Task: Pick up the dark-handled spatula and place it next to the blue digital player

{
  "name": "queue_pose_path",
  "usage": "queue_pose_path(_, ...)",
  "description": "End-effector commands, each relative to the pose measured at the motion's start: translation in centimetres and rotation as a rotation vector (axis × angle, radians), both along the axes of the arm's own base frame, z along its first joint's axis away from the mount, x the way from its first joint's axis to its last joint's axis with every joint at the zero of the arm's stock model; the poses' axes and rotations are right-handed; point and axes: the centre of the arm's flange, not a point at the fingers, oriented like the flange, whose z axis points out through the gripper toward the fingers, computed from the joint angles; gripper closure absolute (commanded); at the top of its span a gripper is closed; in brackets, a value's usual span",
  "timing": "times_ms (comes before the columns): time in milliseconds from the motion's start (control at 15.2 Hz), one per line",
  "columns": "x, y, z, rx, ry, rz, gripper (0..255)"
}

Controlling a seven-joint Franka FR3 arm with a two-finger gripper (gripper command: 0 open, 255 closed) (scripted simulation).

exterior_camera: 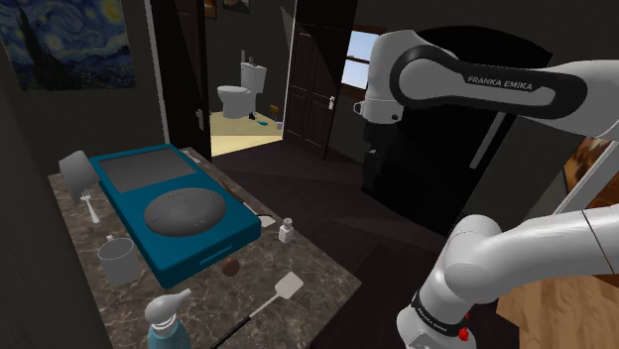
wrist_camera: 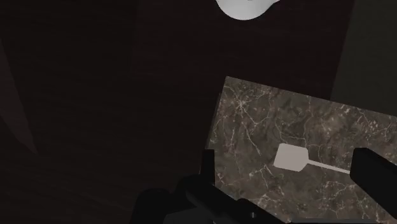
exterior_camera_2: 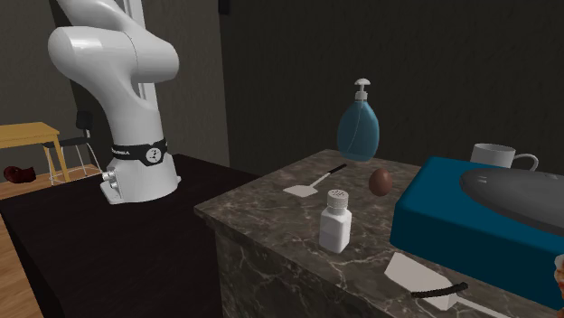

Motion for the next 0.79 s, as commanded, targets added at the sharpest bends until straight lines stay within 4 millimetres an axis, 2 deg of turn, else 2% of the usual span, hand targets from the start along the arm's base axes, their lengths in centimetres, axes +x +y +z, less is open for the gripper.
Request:
queue_pose_path(0, 0.0, 0.0, 0.0, 0.000, 0.000, 0.000, 0)
queue_pose_path(726, 5.7, 6.2, -11.1, 0.057, -0.048, 0.421, 0)
